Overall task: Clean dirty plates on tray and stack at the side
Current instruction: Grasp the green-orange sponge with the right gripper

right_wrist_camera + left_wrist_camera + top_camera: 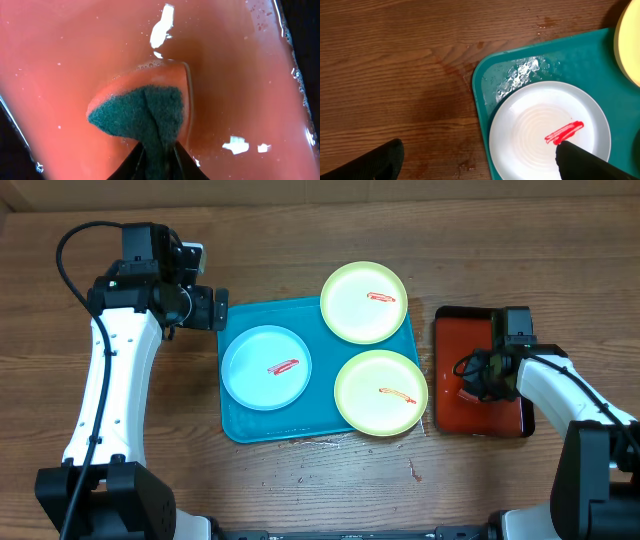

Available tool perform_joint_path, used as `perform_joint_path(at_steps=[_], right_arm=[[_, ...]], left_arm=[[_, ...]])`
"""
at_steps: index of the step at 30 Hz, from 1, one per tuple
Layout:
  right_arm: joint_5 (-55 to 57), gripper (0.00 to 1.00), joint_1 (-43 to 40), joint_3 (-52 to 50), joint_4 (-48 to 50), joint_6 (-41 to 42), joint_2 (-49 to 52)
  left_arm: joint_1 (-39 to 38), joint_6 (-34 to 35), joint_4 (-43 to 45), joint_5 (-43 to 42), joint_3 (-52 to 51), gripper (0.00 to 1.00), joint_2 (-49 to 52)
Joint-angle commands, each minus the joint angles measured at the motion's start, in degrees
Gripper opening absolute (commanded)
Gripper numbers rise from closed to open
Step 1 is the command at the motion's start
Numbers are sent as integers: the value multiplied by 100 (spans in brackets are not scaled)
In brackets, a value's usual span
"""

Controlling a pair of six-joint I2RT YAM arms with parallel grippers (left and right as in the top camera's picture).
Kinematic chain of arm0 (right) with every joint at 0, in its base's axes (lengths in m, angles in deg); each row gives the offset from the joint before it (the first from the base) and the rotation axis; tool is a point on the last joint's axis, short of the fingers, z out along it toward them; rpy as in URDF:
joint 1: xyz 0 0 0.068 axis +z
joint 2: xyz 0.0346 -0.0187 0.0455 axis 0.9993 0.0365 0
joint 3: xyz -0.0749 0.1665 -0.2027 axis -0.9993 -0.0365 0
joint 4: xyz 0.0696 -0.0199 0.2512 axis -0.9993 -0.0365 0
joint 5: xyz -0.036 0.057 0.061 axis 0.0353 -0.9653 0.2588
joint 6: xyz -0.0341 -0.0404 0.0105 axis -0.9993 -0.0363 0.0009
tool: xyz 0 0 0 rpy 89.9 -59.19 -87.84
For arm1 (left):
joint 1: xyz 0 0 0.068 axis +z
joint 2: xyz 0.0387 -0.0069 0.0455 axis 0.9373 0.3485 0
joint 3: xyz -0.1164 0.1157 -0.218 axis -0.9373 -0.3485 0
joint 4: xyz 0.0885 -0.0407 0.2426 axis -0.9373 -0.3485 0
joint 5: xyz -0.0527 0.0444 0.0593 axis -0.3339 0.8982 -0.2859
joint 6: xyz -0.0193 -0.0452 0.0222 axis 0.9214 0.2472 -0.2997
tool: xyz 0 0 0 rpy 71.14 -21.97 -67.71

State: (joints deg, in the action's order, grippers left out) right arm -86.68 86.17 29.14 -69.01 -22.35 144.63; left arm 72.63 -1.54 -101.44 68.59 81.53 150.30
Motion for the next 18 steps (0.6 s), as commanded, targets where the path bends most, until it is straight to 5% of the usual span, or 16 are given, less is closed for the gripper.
perform_joint_path(at_steps=[1,18], right_arm=[[52,14,11,-133,-22,90,17],[-101,4,11,-155,-219,87,17]], left_arm=[[-7,98,28,61,92,99,59],[-7,168,223,-437,4,100,61]])
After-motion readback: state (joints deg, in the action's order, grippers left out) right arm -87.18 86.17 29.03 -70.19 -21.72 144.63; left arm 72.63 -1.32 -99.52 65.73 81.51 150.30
